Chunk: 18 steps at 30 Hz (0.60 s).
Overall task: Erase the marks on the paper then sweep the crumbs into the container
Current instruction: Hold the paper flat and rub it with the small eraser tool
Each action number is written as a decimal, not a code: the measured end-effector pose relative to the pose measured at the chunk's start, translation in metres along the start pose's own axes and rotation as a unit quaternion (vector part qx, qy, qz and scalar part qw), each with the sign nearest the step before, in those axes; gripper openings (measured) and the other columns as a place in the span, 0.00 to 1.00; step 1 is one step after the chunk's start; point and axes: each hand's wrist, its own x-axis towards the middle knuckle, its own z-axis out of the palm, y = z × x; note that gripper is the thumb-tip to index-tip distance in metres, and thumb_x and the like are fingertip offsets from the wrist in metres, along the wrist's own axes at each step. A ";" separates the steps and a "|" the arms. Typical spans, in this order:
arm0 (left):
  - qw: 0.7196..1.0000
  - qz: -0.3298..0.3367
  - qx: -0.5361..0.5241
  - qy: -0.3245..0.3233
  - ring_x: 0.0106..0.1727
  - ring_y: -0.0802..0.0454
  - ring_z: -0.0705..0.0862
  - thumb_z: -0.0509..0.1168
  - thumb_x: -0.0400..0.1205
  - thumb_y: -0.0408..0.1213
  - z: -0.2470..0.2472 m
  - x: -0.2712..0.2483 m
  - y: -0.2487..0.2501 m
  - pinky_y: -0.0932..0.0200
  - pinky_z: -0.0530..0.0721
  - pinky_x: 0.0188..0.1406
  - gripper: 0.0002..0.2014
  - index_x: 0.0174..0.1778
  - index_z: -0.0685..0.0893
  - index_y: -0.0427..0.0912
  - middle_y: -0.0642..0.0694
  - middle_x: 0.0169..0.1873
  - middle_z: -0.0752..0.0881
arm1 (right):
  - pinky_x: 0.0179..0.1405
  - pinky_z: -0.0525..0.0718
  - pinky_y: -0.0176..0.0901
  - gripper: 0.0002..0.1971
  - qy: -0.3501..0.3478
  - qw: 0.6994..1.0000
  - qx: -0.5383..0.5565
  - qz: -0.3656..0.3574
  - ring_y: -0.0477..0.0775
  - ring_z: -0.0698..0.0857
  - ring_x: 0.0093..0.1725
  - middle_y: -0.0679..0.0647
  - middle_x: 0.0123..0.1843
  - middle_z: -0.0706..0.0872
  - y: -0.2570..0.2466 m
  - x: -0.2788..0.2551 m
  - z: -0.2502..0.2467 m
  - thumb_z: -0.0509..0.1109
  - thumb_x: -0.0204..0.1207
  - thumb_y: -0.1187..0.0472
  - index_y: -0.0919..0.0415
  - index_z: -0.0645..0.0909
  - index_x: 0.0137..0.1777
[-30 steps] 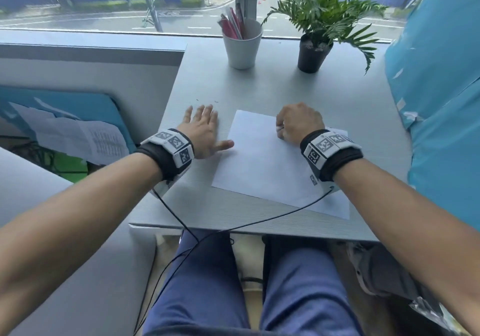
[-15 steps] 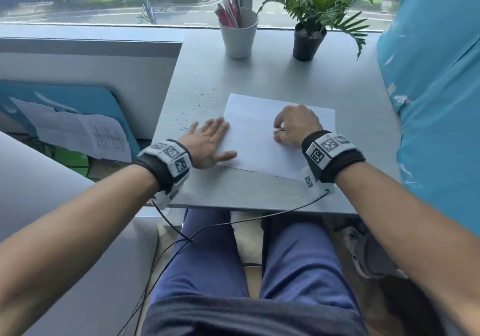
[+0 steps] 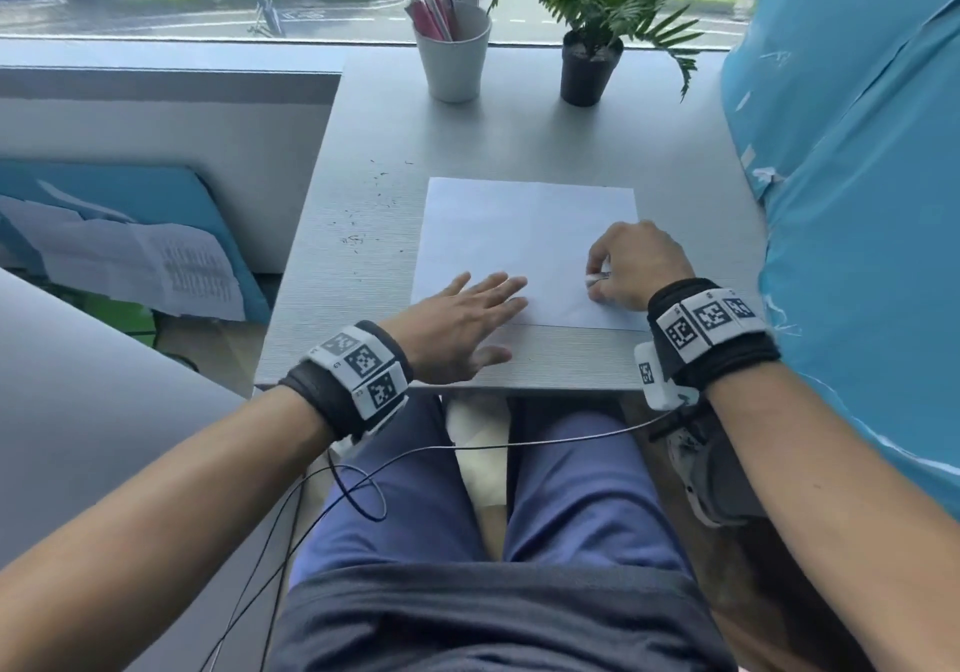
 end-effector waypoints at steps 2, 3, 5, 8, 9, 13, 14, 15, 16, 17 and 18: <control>1.000 0.007 -0.016 -0.018 0.88 0.54 0.39 0.53 0.89 0.55 0.006 0.002 0.000 0.44 0.40 0.86 0.34 0.89 0.51 0.46 0.50 0.88 0.43 | 0.46 0.81 0.42 0.08 0.005 1.000 0.007 0.000 0.59 0.86 0.51 0.54 0.48 0.89 0.003 -0.001 0.003 0.79 0.64 0.58 0.47 0.89 0.43; 0.999 0.008 -0.026 -0.032 0.87 0.55 0.38 0.52 0.89 0.57 0.008 0.003 -0.002 0.44 0.38 0.86 0.35 0.89 0.50 0.47 0.52 0.88 0.42 | 0.47 0.82 0.42 0.07 0.009 1.000 0.011 0.000 0.58 0.86 0.51 0.54 0.48 0.89 0.004 -0.001 0.003 0.79 0.63 0.57 0.47 0.89 0.42; 0.998 0.001 -0.032 -0.057 0.87 0.55 0.36 0.47 0.87 0.63 0.010 0.002 -0.007 0.42 0.35 0.84 0.38 0.89 0.44 0.51 0.55 0.87 0.39 | 0.48 0.83 0.42 0.07 0.012 1.000 0.024 -0.002 0.58 0.86 0.50 0.54 0.47 0.90 0.004 0.001 0.003 0.79 0.63 0.55 0.45 0.88 0.41; 0.995 -0.064 -0.008 -0.071 0.87 0.51 0.34 0.39 0.79 0.72 0.008 0.001 -0.018 0.35 0.33 0.83 0.44 0.88 0.37 0.53 0.55 0.86 0.34 | 0.48 0.82 0.41 0.07 0.013 0.999 0.032 -0.009 0.57 0.86 0.50 0.53 0.47 0.90 0.003 0.005 0.002 0.81 0.63 0.54 0.44 0.88 0.41; 0.991 -0.110 0.003 -0.076 0.87 0.49 0.34 0.37 0.77 0.73 0.007 0.000 -0.022 0.34 0.32 0.82 0.46 0.87 0.35 0.51 0.53 0.86 0.33 | 0.48 0.82 0.41 0.07 0.012 0.999 0.033 -0.010 0.57 0.86 0.50 0.53 0.48 0.90 0.003 0.006 0.002 0.81 0.63 0.53 0.44 0.88 0.41; 0.955 -0.277 0.081 -0.070 0.87 0.38 0.38 0.36 0.77 0.77 -0.006 0.008 -0.024 0.31 0.30 0.81 0.54 0.87 0.40 0.35 0.37 0.87 0.40 | 0.48 0.84 0.42 0.07 0.014 0.999 0.037 -0.018 0.56 0.86 0.49 0.52 0.48 0.90 0.000 0.008 0.004 0.81 0.64 0.54 0.45 0.89 0.41; 0.959 -0.269 0.078 -0.051 0.87 0.38 0.38 0.38 0.79 0.75 -0.010 0.014 -0.019 0.32 0.32 0.82 0.52 0.87 0.42 0.34 0.36 0.87 0.41 | 0.48 0.84 0.42 0.07 0.016 0.999 0.037 -0.022 0.55 0.86 0.49 0.51 0.48 0.90 -0.001 0.008 0.004 0.81 0.64 0.54 0.45 0.89 0.41; 0.970 -0.232 0.068 -0.028 0.88 0.39 0.39 0.41 0.82 0.72 -0.015 0.022 -0.011 0.33 0.35 0.83 0.49 0.87 0.43 0.35 0.37 0.87 0.42 | 0.48 0.84 0.42 0.07 0.018 0.999 0.036 -0.024 0.55 0.86 0.49 0.51 0.48 0.90 -0.002 0.009 0.004 0.81 0.64 0.54 0.45 0.89 0.41; 0.984 -0.171 0.057 -0.013 0.88 0.42 0.40 0.44 0.85 0.68 -0.018 0.030 -0.002 0.35 0.38 0.85 0.45 0.88 0.45 0.37 0.39 0.88 0.43 | 0.48 0.83 0.41 0.07 0.018 0.999 0.033 -0.028 0.55 0.86 0.49 0.51 0.48 0.90 -0.003 0.009 0.004 0.81 0.64 0.53 0.45 0.89 0.42; 0.994 -0.096 0.046 -0.008 0.88 0.45 0.41 0.47 0.87 0.64 -0.020 0.038 0.008 0.38 0.40 0.86 0.41 0.88 0.48 0.40 0.41 0.88 0.44 | 0.48 0.81 0.40 0.07 0.018 0.999 0.029 -0.031 0.55 0.86 0.49 0.51 0.48 0.90 -0.003 0.010 0.004 0.81 0.64 0.52 0.44 0.89 0.42; 0.999 -0.018 0.041 -0.008 0.88 0.47 0.43 0.49 0.88 0.61 -0.020 0.045 0.019 0.40 0.42 0.86 0.37 0.88 0.51 0.42 0.43 0.88 0.46 | 0.48 0.80 0.40 0.07 0.018 0.999 0.026 -0.035 0.56 0.86 0.50 0.51 0.49 0.90 -0.003 0.011 0.004 0.80 0.65 0.52 0.44 0.89 0.43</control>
